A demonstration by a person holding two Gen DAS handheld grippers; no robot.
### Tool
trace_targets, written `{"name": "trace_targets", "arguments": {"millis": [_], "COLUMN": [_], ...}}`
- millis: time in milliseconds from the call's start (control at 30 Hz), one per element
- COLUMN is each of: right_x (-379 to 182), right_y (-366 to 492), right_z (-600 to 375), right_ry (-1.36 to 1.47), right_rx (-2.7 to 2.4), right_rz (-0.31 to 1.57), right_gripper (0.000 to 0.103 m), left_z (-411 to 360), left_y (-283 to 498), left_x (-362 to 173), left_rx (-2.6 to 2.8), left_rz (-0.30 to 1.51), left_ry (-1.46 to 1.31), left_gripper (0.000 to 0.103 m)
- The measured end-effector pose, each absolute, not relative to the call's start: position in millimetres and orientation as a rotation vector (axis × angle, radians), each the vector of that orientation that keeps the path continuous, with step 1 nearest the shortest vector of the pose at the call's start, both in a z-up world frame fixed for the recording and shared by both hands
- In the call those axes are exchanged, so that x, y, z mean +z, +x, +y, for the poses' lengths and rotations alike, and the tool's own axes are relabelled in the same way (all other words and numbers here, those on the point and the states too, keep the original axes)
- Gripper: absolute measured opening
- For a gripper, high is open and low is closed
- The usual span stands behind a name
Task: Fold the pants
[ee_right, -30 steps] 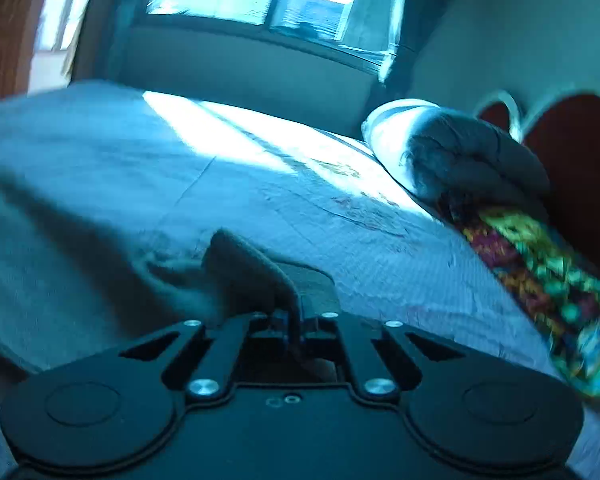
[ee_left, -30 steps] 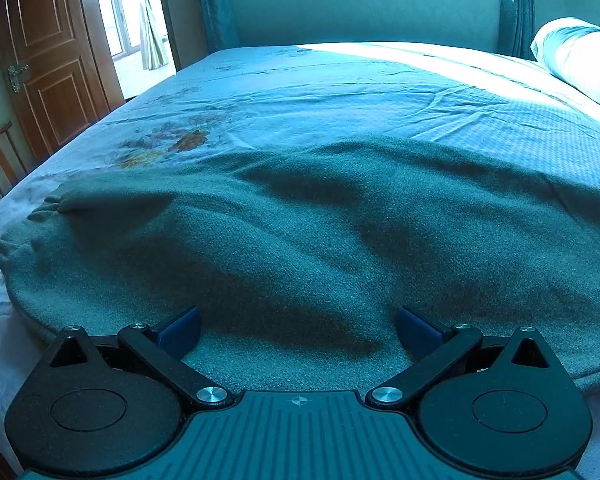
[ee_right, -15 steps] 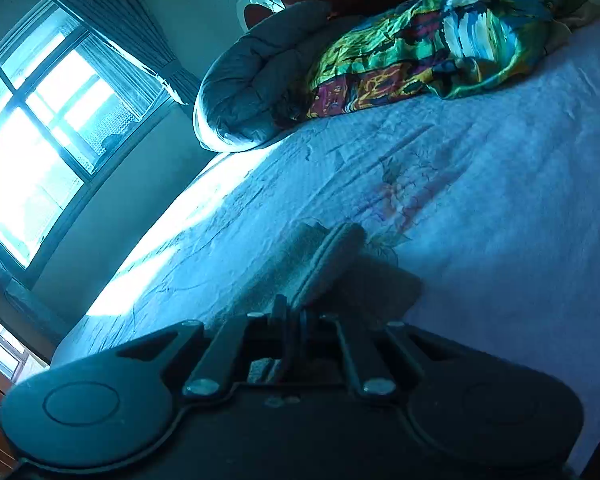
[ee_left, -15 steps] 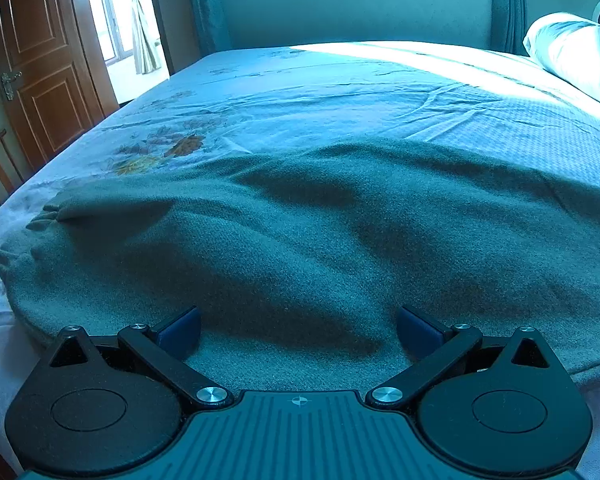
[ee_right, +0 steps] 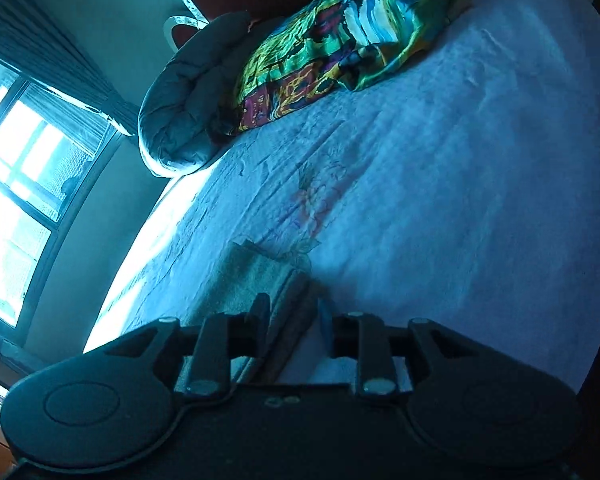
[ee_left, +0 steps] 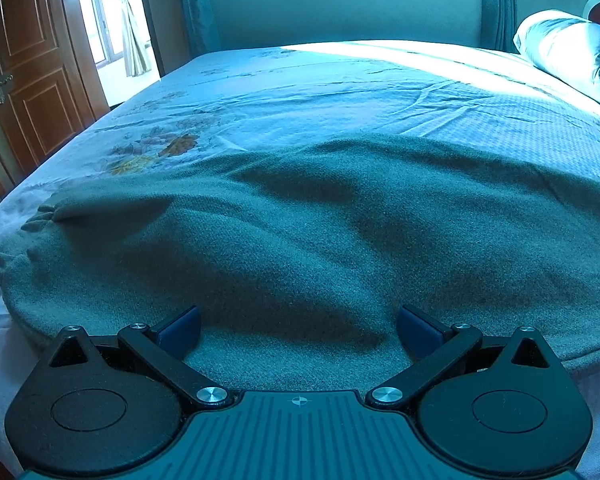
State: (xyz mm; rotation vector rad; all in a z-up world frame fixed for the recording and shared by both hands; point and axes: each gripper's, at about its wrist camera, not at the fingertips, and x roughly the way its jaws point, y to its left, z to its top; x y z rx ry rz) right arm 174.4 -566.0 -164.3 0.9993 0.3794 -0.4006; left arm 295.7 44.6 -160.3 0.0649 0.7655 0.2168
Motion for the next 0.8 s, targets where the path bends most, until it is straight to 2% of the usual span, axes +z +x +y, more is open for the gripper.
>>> {"name": "trace_targets", "arguments": {"millis": [167, 333, 400, 567, 600, 667, 800], "right_x": [-178.6, -183.7, -176.2, -175.9, -177.4, -173.5, -172.4], "right_y": [167.3, 165.8, 163.1, 179.0, 183.3, 185.0, 177.3], "right_z": [-570.3, -568.7, -563.9, -564.6, -565.8, -564.8, -560.9], "right_ry": [1.132, 1.198, 1.175, 1.173, 1.176, 1.143, 1.147], "right_rx": [-0.389, -0.358, -0.34, -0.339, -0.34, -0.329, -0.331], "right_rz": [0.355, 0.3, 0.265, 0.323, 0.35, 0.344, 0.325], "right_gripper": [0.015, 0.011, 0.011, 0.011, 0.01, 0.0, 0.0], "left_z": [46.5, 45.2, 45.4, 44.1, 44.1, 44.8, 44.9], "left_y": [295.2, 294.1, 293.8, 294.1, 293.9, 294.3, 294.3], "left_x": [-160.4, -161.8, -161.5, -162.2, -162.2, -162.0, -162.2], "left_rx": [0.208, 0.21, 0.205, 0.21, 0.209, 0.206, 0.207], "left_rz": [0.763, 0.756, 0.757, 0.755, 0.754, 0.756, 0.755], "left_ry": [0.062, 0.068, 0.068, 0.07, 0.07, 0.069, 0.069], "left_gripper": [0.103, 0.103, 0.103, 0.103, 0.103, 0.103, 0.103]}}
